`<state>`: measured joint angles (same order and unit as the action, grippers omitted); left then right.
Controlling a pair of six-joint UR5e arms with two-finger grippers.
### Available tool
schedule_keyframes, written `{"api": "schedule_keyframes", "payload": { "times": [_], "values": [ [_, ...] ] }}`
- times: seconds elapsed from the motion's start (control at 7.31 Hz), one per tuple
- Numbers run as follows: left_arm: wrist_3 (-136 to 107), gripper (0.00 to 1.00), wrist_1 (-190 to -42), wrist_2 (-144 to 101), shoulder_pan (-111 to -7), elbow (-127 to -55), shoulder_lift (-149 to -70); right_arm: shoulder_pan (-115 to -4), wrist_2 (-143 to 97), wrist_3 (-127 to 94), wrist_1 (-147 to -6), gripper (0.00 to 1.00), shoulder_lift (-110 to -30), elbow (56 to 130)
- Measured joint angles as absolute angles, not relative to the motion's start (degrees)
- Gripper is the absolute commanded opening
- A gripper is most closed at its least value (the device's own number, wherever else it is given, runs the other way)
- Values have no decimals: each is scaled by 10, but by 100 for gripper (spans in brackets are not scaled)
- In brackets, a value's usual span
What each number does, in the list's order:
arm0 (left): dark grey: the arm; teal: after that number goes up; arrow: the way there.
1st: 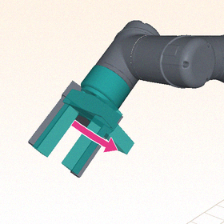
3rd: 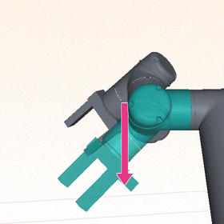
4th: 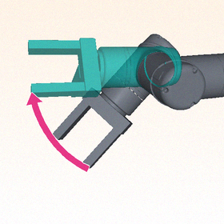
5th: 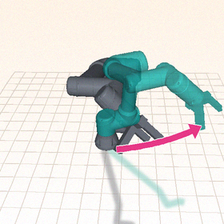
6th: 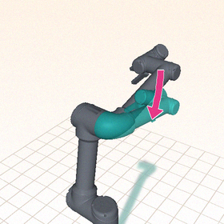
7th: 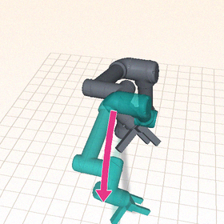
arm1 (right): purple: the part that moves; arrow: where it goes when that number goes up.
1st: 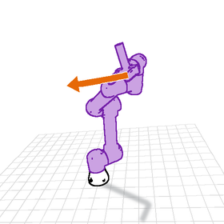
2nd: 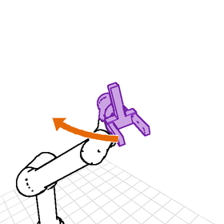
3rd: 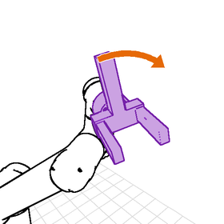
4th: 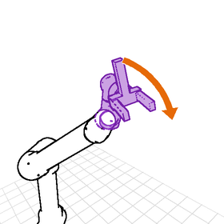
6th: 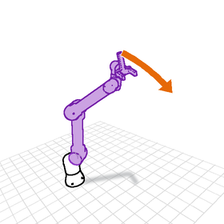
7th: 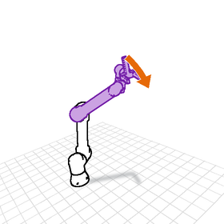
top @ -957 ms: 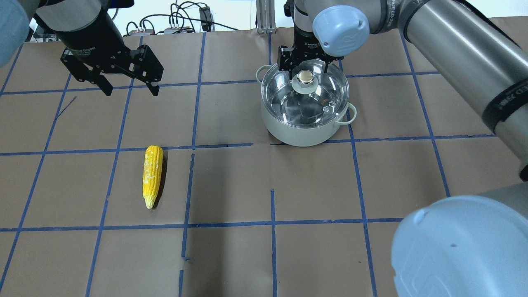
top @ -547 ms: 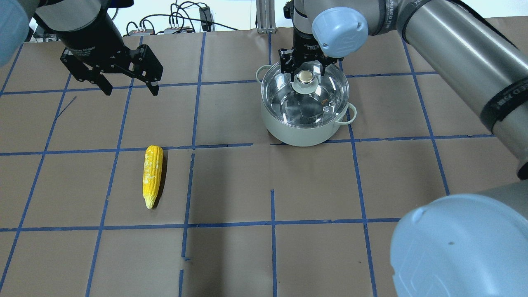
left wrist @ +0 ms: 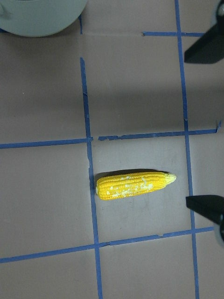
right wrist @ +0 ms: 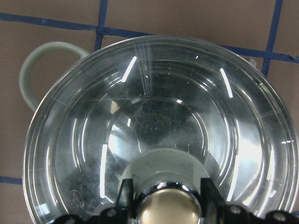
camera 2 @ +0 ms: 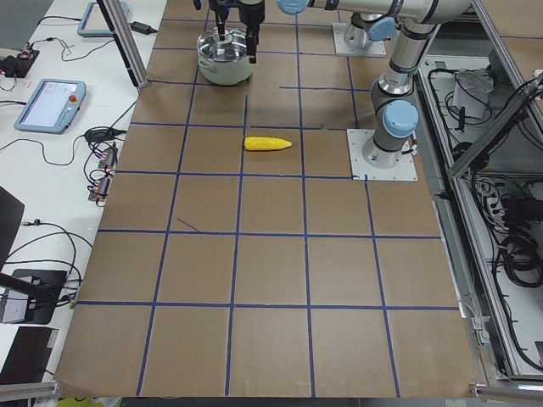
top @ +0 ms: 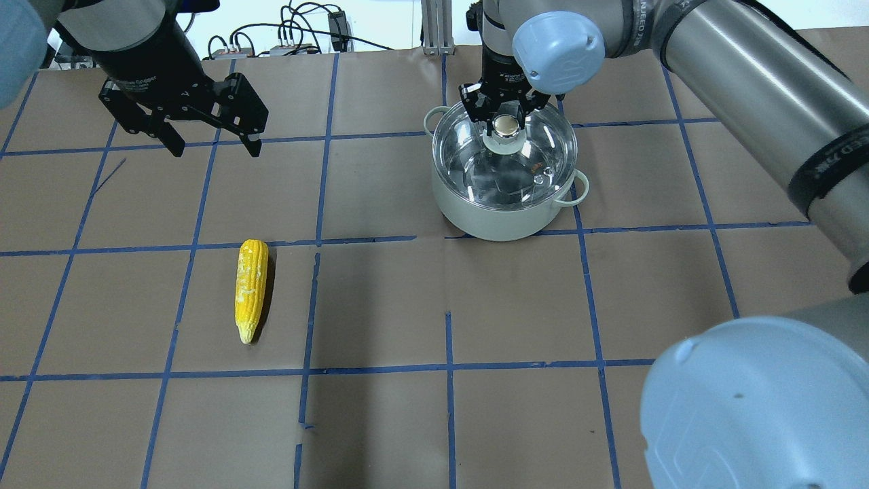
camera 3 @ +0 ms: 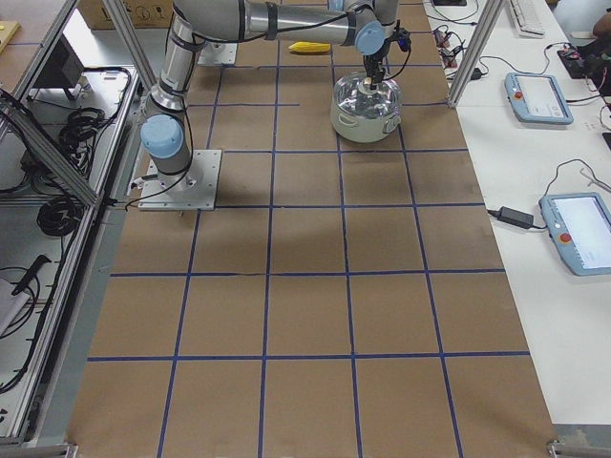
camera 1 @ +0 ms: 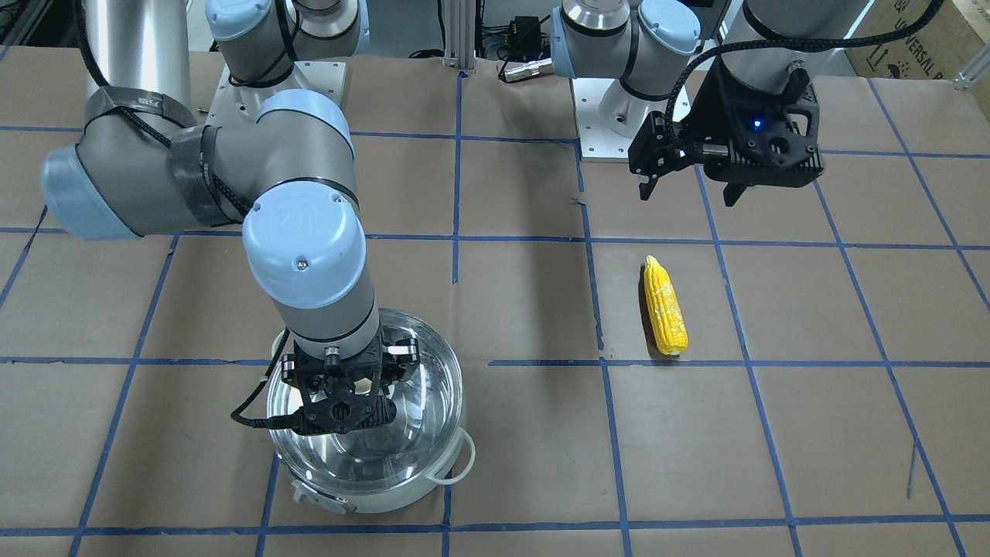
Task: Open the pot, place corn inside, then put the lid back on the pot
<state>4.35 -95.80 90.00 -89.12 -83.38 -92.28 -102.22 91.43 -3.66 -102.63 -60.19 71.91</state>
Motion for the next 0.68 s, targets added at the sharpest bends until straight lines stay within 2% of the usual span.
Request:
{"api": "schedule_keyframes", "payload": {
  "times": [0.27,0.55,0.68],
  "values": [
    [44,100,-958,900,-891,-834,-923,-1022,913,-36,-997,49,-602,691],
    [44,100,-958,900,-891,-833,-923,-1016,911,-28,-932,41,-602,631],
    [44,100,-959,900,-891,-834,-922,-1008,912,-14,-907,40,-613,619]
  ]
}}
